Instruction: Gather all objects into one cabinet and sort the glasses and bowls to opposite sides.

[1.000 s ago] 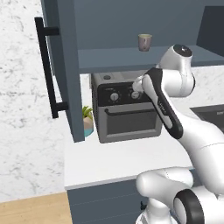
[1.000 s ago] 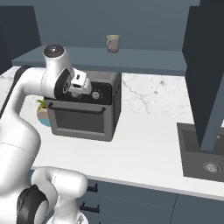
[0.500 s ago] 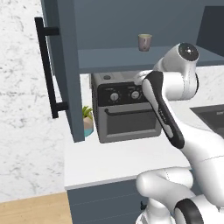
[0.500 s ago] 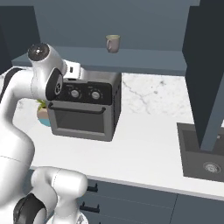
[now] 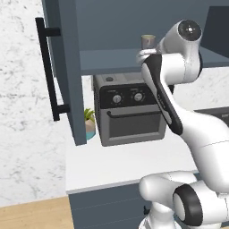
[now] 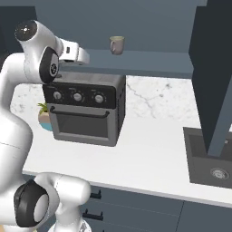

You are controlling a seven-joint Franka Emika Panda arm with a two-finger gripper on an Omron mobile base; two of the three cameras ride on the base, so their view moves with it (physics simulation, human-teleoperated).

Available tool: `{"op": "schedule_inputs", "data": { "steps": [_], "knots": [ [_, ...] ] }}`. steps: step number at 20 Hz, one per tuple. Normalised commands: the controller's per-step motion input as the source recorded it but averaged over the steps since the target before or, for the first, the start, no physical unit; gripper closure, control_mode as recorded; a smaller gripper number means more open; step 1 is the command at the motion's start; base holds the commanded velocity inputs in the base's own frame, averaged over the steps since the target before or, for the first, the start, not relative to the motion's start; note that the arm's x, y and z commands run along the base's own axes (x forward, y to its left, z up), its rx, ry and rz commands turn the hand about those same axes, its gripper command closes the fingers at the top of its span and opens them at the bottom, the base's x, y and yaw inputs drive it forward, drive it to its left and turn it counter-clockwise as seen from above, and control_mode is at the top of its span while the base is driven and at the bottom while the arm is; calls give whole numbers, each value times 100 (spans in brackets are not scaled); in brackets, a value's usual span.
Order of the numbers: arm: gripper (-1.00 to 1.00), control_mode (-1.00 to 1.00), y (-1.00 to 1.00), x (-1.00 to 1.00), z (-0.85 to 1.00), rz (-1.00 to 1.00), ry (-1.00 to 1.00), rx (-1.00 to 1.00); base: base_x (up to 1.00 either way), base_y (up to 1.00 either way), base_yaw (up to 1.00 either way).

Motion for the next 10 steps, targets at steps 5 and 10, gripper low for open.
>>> {"op": "schedule_inputs", "data": {
  "steps": [5, 10],
  "knots": [
    [-100, -100, -6, 13, 0, -12, -8, -1, 0, 0, 0],
    [-100, -100, -4, 100, 34, -25, -21, 0, 0, 0, 0]
  ]
}}
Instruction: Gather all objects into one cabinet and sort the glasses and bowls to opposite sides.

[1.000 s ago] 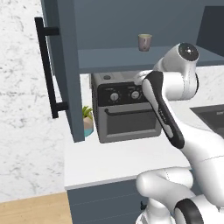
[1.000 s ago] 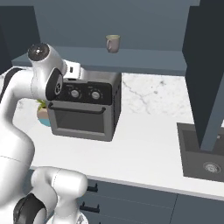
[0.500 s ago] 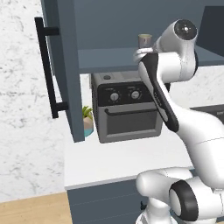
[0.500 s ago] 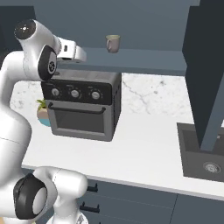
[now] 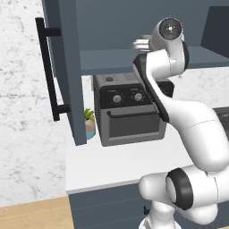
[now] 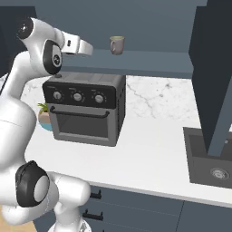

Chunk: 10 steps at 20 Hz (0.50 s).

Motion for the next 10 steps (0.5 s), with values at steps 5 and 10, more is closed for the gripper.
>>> {"op": "schedule_inputs", "data": {
  "steps": [5, 10],
  "knots": [
    [-100, -100, 0, 71, 7, -13, -9, 0, 0, 0, 0],
    [-100, -100, -32, 54, 7, 1, 11, 1, 0, 0, 0]
  ]
}}
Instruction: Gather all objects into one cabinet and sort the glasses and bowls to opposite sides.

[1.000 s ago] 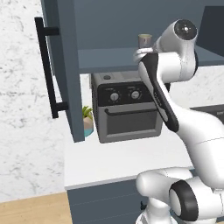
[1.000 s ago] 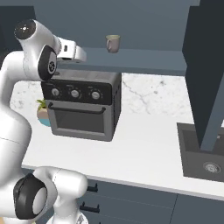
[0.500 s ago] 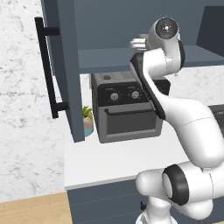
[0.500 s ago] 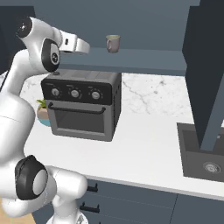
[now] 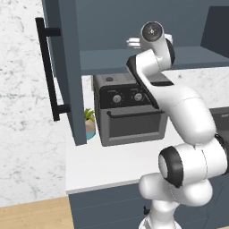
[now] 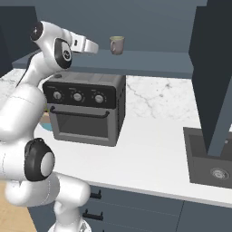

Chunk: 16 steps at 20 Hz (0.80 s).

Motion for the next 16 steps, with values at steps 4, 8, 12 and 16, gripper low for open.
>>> {"op": "schedule_inputs", "data": {
  "steps": [4, 8, 12, 16],
  "knots": [
    [-100, -100, -74, 91, 57, 7, 19, 6, 0, 0, 0],
    [-100, -100, -4, 5, 11, 0, 3, 1, 0, 0, 0],
    [-100, -100, 0, 0, -30, 0, 13, -3, 0, 0, 0],
    [-100, -100, 0, 0, -44, 0, 18, -6, 0, 0, 0]
  ]
}}
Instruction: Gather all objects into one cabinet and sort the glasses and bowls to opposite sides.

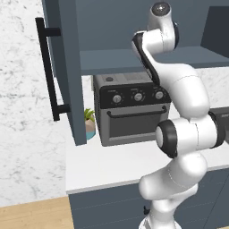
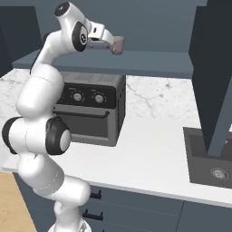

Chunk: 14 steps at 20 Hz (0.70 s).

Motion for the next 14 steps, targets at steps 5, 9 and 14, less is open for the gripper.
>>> {"op": "schedule_inputs", "data": {
  "steps": [5, 9, 14],
  "knots": [
    [-100, -100, -1, 31, 2, -1, 1, 0, 0, 0, 0],
    [-100, -100, -14, 62, 7, 0, 7, 0, 0, 0, 0],
    [-100, -100, -1, 18, 0, -1, 1, 0, 0, 0, 0]
  ]
}}
